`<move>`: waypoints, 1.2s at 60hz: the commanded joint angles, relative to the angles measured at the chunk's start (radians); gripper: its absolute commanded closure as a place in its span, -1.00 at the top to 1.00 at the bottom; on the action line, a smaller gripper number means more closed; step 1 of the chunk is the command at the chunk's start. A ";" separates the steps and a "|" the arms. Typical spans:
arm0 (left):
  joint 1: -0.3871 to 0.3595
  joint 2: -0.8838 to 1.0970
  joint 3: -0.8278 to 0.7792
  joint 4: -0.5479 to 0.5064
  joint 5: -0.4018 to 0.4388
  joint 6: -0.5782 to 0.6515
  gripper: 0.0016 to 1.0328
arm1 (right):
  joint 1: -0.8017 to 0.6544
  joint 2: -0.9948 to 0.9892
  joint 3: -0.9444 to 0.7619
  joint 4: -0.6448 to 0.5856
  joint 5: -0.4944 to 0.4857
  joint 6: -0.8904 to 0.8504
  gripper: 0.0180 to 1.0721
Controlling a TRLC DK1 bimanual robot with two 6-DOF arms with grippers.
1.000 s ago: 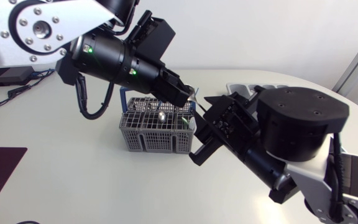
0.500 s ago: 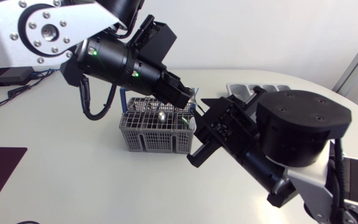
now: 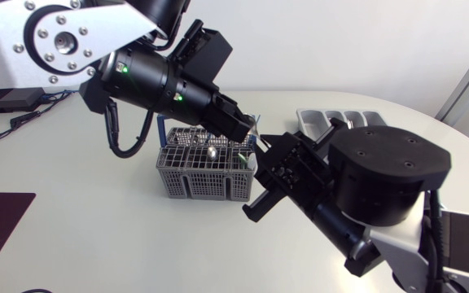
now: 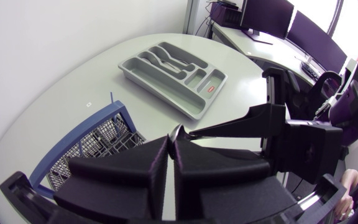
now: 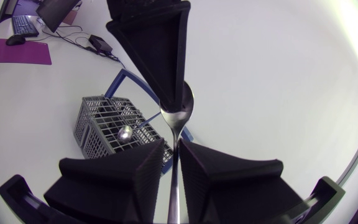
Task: Unload the cutlery basket into the drawer organizer.
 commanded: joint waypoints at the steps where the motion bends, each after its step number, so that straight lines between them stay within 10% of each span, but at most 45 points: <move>1: -0.011 0.008 0.005 -0.003 0.008 -0.035 -0.87 | 0.011 0.016 -0.031 0.024 0.022 -0.023 -0.63; 37: -0.015 -0.001 -0.021 0.003 0.008 -0.032 -0.83 | 0.034 0.027 -0.034 0.036 0.027 -0.067 -0.88; 57: -0.003 -0.020 0.025 0.020 0.005 -0.047 0.48 | 0.034 0.001 -0.035 -0.013 -0.007 -0.069 -0.88; 72: 0.071 -0.053 0.096 0.019 0.005 -0.054 0.73 | 0.013 -0.065 -0.048 -0.120 -0.081 -0.061 -0.88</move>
